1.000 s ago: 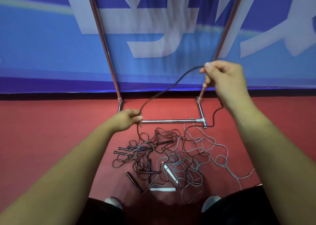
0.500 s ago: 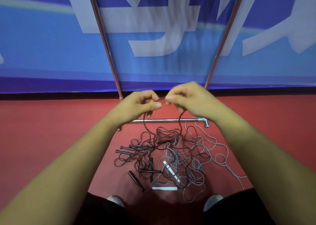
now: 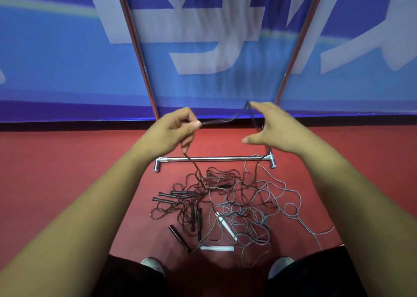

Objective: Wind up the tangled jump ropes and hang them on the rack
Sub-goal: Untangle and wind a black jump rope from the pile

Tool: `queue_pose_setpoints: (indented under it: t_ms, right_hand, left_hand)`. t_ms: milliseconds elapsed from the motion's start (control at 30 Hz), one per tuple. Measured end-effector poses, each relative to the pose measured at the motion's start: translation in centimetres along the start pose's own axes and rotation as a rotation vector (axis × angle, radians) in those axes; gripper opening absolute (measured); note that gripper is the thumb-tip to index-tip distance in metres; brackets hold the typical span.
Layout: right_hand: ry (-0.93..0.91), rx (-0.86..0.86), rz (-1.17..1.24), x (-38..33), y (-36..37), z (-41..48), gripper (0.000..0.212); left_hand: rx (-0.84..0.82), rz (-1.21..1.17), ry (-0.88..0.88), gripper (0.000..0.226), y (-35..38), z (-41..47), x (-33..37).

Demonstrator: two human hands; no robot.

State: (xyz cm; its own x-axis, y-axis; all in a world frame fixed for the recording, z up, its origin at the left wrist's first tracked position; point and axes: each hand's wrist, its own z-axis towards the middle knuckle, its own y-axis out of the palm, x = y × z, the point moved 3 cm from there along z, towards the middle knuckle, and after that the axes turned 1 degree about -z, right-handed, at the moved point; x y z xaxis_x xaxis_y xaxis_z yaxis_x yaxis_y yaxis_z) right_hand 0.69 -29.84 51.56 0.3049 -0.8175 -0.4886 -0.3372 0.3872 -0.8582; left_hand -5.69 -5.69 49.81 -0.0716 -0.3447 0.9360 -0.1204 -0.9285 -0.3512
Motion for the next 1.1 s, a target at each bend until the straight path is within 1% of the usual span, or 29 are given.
queue_pose_setpoints:
  t_ms: [33,67,100,167,200,233,267,367,400,433,467,500,533,567,600,633,700,733,767,800,867,900,933,967,1000,1033,1100]
  right_hand:
    - [-0.082,-0.033,0.11,-1.4,0.6,-0.3,0.096]
    - [-0.156,-0.065,0.22,-2.7,1.2,-0.5,0.09]
    - [-0.215,-0.071,0.299,-3.4,1.8,-0.3,0.074]
    - [-0.278,-0.077,0.296,-4.6,2.4,-0.4,0.027]
    - [-0.302,-0.106,0.304,-5.0,2.4,-0.5,0.01]
    - [-0.324,-0.117,0.342,-5.2,2.2,-0.7,0.01]
    - [-0.347,-0.092,0.408,-5.3,1.6,-0.9,0.016]
    - [-0.332,0.054,0.663,-5.0,-0.8,-0.8,0.024]
    - [-0.299,0.081,0.657,-4.7,-1.0,-0.6,0.023]
    - [-0.252,0.074,0.568,-4.5,-0.6,-0.3,0.021]
    - [-0.213,0.027,0.461,-4.3,0.4,-0.2,0.02]
    - [-0.185,-0.052,0.382,-4.4,1.7,-0.4,0.022]
    - [-0.18,-0.15,0.378,-4.6,3.2,-0.7,0.026]
    - [-0.193,-0.245,0.44,-5.0,4.3,-1.0,0.025]
    - [-0.217,-0.3,0.52,-5.5,4.9,-1.3,0.02]
    - [-0.243,-0.298,0.58,-5.7,5.0,-1.3,0.018]
    - [-0.263,-0.209,0.669,-5.8,4.1,-0.8,0.023]
    - [-0.26,-0.17,0.737,-5.7,3.6,-0.6,0.025]
    - [-0.258,-0.134,0.828,-5.6,3.0,-0.5,0.026]
    - [-0.26,-0.089,0.933,-5.4,2.2,-0.4,0.026]
    - [-0.233,0.038,1.166,-4.6,0.2,-0.4,0.027]
    - [-0.215,0.105,1.277,-3.9,-0.9,-0.4,0.027]
    - [-0.2,0.171,1.341,-3.2,-1.8,-0.3,0.028]
    - [-0.187,0.228,1.331,-2.4,-2.5,-0.2,0.028]
    - [-0.17,0.27,1.246,-1.6,-2.9,-0.1,0.028]
    - [-0.136,0.288,1.101,-0.9,-2.8,0.0,0.028]
    - [-0.028,0.237,0.71,0.7,-1.8,0.0,0.027]
  left_hand:
    - [-0.027,-0.004,0.024,0.016,0.4,-0.2,0.9]
    - [-0.047,0.004,0.046,0.017,0.8,-0.5,1.5]
    - [-0.06,0.012,0.06,0.017,1.2,-0.6,1.9]
    - [-0.053,-0.01,0.065,0.018,1.5,-0.7,2.0]
    - [-0.041,-0.044,0.056,0.017,1.4,-0.6,1.8]
    - [-0.04,-0.069,0.049,0.014,1.3,-0.5,1.6]
    - [-0.058,-0.072,0.037,0.013,1.1,-0.5,1.1]
    - [-0.19,0.052,-0.046,0.017,0.9,-0.9,-0.9]
    - [-0.199,0.062,-0.071,0.019,0.9,-0.9,-1.5]
    - [-0.174,0.029,-0.078,0.02,0.9,-0.9,-1.6]
    - [-0.132,-0.025,-0.073,0.02,0.9,-0.7,-1.5]
    - [-0.09,-0.068,-0.044,0.019,0.9,-0.6,-1.0]
    - [-0.056,-0.09,-0.013,0.017,1.1,-0.4,-0.4]
    - [-0.035,-0.088,0.015,0.017,1.2,-0.2,0.2]
    - [-0.029,-0.083,0.035,0.017,1.3,-0.1,0.5]
    - [-0.036,-0.087,0.052,0.017,1.3,-0.1,0.5]
    - [-0.103,-0.129,0.059,0.014,1.3,-0.2,0.2]
    - [-0.16,-0.13,0.034,0.012,1.2,-0.1,-0.4]
    - [-0.225,-0.082,-0.005,0.011,1.2,0.0,-1.4]
    - [-0.3,0.001,-0.055,0.01,1.3,0.2,-2.7]
    - [-0.459,0.247,-0.179,0.01,1.3,0.2,-6.8]
    - [-0.518,0.353,-0.256,0.017,1.2,-0.2,-8.8]
    - [-0.535,0.418,-0.315,0.025,1.1,-0.5,-10.6]
    - [-0.496,0.449,-0.357,0.027,0.8,-0.6,-11.8]
    - [-0.415,0.432,-0.386,0.025,0.5,-0.7,-12.1]
    - [-0.317,0.408,-0.386,0.021,0.0,-0.5,-11.9]
    - [-0.144,0.41,-0.308,0.019,-0.8,0.3,-10.1]
